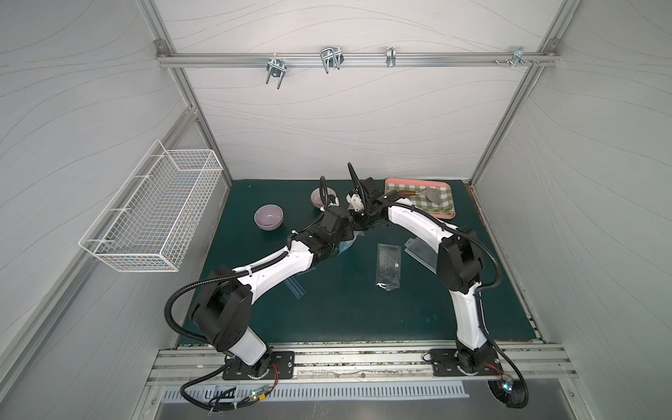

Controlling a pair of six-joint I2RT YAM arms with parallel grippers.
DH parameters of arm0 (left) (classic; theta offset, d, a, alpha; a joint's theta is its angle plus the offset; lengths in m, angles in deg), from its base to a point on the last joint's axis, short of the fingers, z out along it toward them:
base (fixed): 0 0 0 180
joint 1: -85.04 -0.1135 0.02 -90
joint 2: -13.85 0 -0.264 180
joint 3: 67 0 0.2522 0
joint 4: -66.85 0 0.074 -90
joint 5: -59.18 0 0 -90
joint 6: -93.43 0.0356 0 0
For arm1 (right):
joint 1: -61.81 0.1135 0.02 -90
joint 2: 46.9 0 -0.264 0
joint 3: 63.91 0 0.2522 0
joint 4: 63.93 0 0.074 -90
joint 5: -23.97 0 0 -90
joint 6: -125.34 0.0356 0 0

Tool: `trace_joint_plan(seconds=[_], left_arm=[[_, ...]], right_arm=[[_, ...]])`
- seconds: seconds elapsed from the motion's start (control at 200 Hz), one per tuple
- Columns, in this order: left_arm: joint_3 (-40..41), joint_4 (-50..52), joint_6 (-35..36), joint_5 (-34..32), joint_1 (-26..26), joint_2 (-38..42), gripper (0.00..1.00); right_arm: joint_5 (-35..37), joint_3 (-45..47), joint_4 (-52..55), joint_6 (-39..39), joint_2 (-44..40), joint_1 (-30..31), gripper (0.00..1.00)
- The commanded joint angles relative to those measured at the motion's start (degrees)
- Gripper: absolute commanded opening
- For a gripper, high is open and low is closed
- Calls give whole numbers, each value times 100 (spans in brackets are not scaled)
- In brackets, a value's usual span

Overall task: Open the ruler set and take out the ruler
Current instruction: Take out the ruler from the ruler set bag.

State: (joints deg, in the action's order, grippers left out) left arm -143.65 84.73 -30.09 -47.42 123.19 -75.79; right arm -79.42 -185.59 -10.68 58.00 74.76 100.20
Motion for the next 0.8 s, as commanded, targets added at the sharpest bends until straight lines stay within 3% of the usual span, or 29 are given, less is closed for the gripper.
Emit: trace_joint_plan(seconds=[0.0,0.4,0.795], left_arm=[[107,-621,-208,-124,70,210,0],[326,-1117,-3,-230,232,394,0],[289,-1188,109,-365,281,301,0]], right_arm=[[421,62,20,139,-217,33,32],[431,51,-228,290,1,29,26],[360,-45,-224,296,133,39,8]])
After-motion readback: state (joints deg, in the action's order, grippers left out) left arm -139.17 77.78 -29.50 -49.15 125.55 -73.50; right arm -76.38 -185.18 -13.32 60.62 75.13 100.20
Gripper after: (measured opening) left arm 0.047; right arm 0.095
